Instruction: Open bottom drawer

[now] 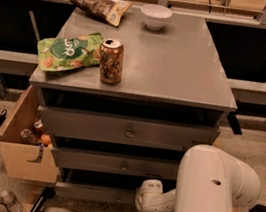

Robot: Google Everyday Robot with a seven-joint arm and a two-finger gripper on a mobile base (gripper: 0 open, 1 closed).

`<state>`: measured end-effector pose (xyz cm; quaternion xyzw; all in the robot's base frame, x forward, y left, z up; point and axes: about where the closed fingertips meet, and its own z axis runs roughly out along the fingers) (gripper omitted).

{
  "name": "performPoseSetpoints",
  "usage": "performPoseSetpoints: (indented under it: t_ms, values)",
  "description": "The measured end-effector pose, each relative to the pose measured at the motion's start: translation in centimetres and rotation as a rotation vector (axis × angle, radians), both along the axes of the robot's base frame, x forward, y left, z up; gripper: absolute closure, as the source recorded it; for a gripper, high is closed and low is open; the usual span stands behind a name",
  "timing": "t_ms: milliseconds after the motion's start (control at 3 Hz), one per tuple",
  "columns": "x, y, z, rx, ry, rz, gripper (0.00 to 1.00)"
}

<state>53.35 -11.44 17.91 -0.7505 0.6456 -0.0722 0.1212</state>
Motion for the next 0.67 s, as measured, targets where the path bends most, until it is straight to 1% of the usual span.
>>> performPoseSetpoints:
  t_ms: [667]
  values:
    - [-0.19, -0.09, 0.40, -0.004, -0.004, -0.003, 1.00]
